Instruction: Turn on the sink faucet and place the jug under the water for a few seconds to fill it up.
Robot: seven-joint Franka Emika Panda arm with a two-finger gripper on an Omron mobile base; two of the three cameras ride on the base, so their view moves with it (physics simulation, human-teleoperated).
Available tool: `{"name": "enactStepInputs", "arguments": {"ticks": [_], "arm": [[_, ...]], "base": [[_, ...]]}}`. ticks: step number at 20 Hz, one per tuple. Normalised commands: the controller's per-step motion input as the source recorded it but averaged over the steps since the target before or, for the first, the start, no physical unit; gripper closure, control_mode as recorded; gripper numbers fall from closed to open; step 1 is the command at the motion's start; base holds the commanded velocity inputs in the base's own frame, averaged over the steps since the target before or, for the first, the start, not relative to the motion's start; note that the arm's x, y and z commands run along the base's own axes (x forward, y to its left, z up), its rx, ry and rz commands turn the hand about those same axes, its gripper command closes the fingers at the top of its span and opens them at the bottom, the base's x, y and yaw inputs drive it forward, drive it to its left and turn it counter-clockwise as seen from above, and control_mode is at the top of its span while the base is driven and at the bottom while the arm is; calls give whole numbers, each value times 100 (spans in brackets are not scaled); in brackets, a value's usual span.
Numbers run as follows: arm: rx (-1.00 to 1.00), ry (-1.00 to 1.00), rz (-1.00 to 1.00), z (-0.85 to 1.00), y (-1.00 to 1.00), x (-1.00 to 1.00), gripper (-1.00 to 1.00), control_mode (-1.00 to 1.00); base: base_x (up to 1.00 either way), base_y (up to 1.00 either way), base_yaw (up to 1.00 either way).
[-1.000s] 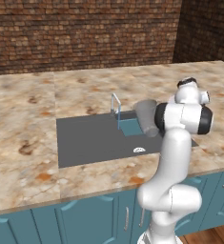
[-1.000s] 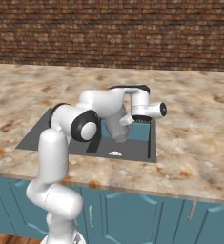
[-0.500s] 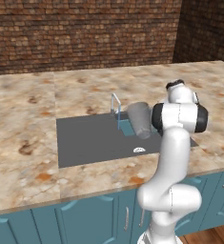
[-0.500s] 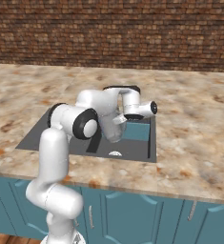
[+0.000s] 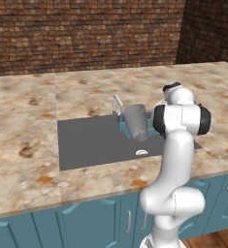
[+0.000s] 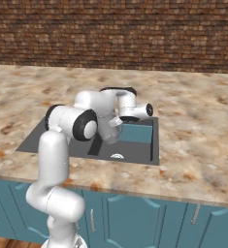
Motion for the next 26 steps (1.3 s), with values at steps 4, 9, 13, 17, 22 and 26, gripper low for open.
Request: {"name": "enactStepInputs", "arguments": {"ticks": [4, 9, 13, 17, 22, 26], "arm": [[0, 0, 0, -6, 13, 20, 100, -100], [0, 0, 0, -3, 11, 21, 100, -100], [0, 0, 0, 0, 24, 18, 100, -100], [0, 0, 0, -1, 28, 23, 100, -100], [0, 0, 0, -3, 29, 22, 100, -100], [0, 0, 0, 0, 31, 9, 100, -100]], "base": [[0, 0, 0], [0, 0, 0], [0, 0, 0], [0, 0, 0], [0, 0, 0], [0, 0, 0]]}}
